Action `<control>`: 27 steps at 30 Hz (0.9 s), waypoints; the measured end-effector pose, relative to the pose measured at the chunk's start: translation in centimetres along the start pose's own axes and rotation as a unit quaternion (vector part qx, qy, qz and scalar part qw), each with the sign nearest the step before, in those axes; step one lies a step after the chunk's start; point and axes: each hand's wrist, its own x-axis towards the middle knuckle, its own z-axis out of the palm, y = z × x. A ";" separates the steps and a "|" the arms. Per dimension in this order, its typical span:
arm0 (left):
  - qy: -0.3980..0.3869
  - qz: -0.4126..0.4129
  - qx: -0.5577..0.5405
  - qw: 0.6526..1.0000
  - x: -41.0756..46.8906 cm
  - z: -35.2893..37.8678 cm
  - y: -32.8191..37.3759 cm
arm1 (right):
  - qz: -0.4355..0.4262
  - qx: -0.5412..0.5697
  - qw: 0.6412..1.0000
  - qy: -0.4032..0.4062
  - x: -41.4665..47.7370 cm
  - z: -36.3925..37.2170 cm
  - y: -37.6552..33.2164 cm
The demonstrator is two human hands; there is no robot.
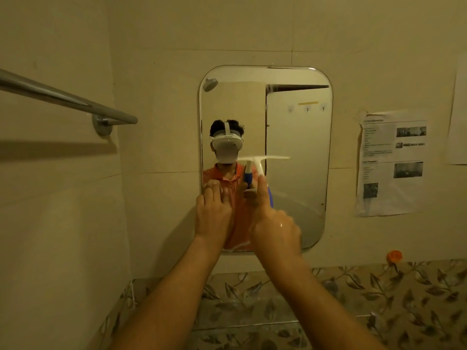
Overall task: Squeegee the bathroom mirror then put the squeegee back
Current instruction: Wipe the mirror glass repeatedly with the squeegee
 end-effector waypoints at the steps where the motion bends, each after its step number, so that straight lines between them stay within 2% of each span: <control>1: 0.002 -0.002 0.000 1.000 -0.2 0.0 -0.1 | -0.003 0.001 1.000 -0.010 -0.8 0.3 0.2; 7: 0.005 -0.013 -0.039 0.999 -4.0 1.6 -0.1 | -0.005 -0.003 1.000 -0.014 -1.9 0.8 0.6; 13: -0.068 0.003 -0.064 0.996 -7.1 2.4 0.6 | -0.007 0.005 1.000 -0.029 -1.8 0.0 0.2; 15: -0.063 0.004 -0.058 0.996 -7.1 2.2 1.0 | -0.003 0.005 0.999 -0.035 -1.5 -0.8 0.1; 19: -0.062 0.022 -0.008 0.998 -7.1 2.1 1.8 | -0.035 0.028 0.999 0.011 -0.5 -2.2 -1.1; 24: -0.074 0.034 -0.002 0.997 -6.9 2.3 1.9 | -0.079 0.098 0.989 0.079 3.1 -2.9 -4.3; 27: -0.078 0.033 -0.001 0.996 -6.7 1.8 1.6 | -0.090 0.073 0.990 0.087 4.8 -3.4 -6.3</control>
